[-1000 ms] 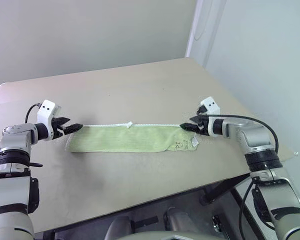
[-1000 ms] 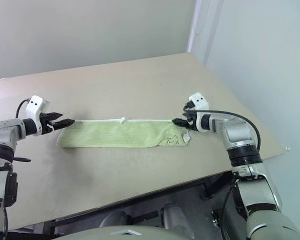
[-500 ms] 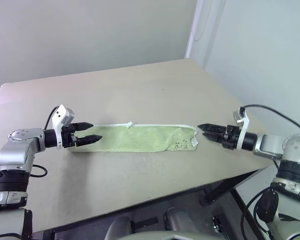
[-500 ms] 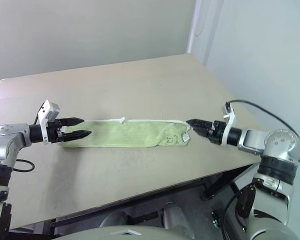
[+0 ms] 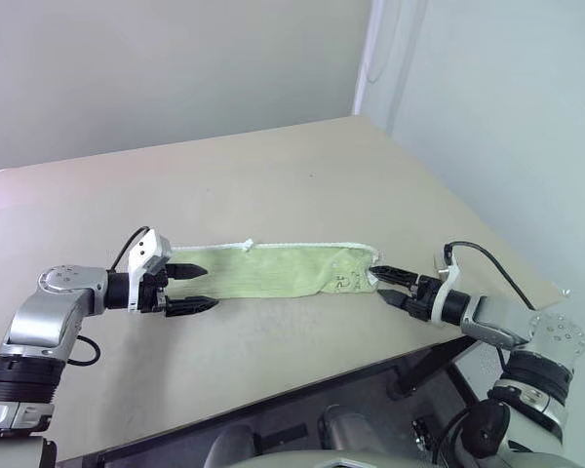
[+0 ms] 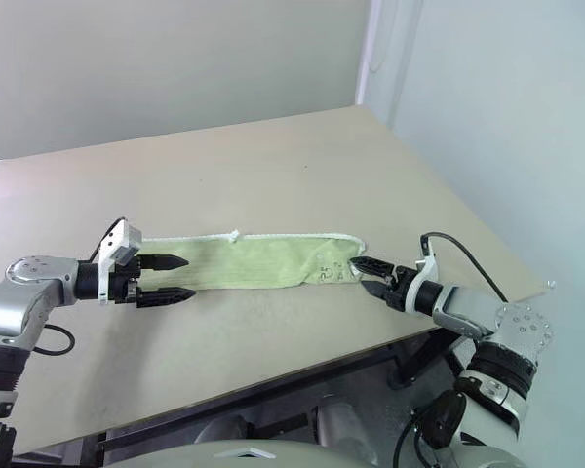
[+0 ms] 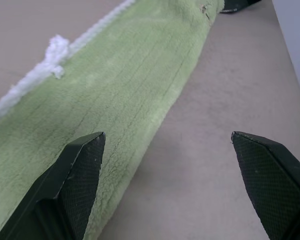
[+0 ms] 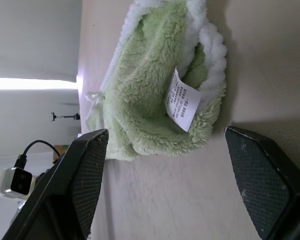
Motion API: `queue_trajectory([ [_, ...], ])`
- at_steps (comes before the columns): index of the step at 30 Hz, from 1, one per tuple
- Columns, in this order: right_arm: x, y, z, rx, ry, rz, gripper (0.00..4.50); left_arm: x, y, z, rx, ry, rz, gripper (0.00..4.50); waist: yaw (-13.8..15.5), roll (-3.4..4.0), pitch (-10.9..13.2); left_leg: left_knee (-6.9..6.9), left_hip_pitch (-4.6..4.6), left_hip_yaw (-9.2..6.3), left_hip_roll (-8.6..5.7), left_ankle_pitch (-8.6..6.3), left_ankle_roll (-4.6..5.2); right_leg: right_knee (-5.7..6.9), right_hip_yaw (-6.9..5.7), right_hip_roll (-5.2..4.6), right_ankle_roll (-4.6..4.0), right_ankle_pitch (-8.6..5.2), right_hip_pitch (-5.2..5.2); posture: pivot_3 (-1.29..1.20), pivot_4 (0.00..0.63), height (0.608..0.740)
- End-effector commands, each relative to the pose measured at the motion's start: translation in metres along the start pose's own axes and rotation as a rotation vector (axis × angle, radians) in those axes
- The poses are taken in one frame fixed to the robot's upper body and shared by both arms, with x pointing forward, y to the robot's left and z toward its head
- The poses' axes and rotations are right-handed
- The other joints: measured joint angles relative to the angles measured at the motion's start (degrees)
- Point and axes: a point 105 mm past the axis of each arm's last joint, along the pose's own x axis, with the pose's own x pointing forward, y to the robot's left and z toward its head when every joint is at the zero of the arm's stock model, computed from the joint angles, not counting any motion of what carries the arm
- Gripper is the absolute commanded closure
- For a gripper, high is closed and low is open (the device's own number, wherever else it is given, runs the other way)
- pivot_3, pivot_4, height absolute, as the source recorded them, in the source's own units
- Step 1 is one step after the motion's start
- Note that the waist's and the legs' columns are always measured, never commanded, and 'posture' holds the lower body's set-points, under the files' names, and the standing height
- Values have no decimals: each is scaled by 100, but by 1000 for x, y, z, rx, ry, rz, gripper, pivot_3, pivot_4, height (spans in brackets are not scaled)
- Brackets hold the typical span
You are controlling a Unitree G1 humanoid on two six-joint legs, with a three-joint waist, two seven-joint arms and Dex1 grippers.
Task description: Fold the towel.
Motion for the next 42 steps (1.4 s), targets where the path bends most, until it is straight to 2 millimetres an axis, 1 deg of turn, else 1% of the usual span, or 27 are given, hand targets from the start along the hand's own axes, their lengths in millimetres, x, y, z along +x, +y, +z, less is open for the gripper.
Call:
queue_trajectory([
  [1,-3,-2,0,15,-18,-12,625,-3,4,0,39,17,16,250,-3,0,0,0,0,0,0,0,0,0,0,0,0,0,0,0,0,740],
  [3,0,-4,-4,28,-15,-15,625,-3,6,-2,37,15,25,250,-1,0,-1,-2,2,-1,2,0,0,-1,-1,1,-1,-1,1,0,0,740],
  [6,11,1,-5,47,-20,-8,625,0,7,-3,45,20,22,250,-19,-1,-1,-2,4,-2,3,0,0,-1,-1,1,0,-1,2,0,0,740],
  [11,30,14,-5,83,-34,12,625,3,10,-3,56,16,25,250,-178,-3,-2,-2,20,5,22,0,0,-2,0,8,-1,-1,14,0,0,740],
  [16,44,25,-3,130,-51,34,625,5,14,-4,74,23,41,250,-305,5,2,-5,26,4,39,-1,0,0,-3,21,-3,0,14,0,0,740],
  [20,54,35,-5,146,-46,57,625,5,18,3,66,-12,61,250,-318,7,4,-14,20,6,40,-1,0,-2,-3,21,-3,0,5,0,0,740],
  [24,62,43,-9,152,-29,76,625,5,18,3,71,-9,67,250,-293,11,6,-41,12,7,38,-1,0,-11,-2,20,-4,-1,-8,0,0,740],
  [27,66,47,-11,138,-13,79,1229,5,19,3,74,-8,71,189,-285,11,6,-70,13,7,37,0,0,-26,-3,19,-2,0,-11,0,0,740],
  [29,66,49,-11,109,-12,75,1866,5,19,2,77,-3,76,189,-284,11,6,-83,5,6,38,0,0,-34,-4,19,-3,-1,-20,0,0,740],
  [33,59,46,-6,55,-44,49,3415,6,21,-1,86,15,87,189,-278,13,4,-79,-66,5,35,-1,1,-29,-7,16,10,11,-89,0,0,740],
  [35,51,44,2,30,-73,39,4199,6,23,-1,88,13,94,189,-269,13,4,-81,-69,6,31,-1,1,-29,-6,13,6,13,-93,0,0,740],
  [36,47,44,5,17,-82,37,4465,6,24,0,88,11,98,189,-262,13,4,-81,-70,6,30,-1,1,-29,-6,12,7,12,-93,0,0,740],
  [39,34,44,14,-14,-102,44,4465,7,26,1,88,7,106,189,-180,13,4,-79,-68,8,27,-1,1,-29,-6,10,15,8,-93,0,0,740],
  [42,14,44,26,-79,-116,32,4465,7,30,-1,95,17,120,189,-118,14,5,-78,-65,11,27,0,1,-25,-4,12,15,7,-93,0,0,740],
])
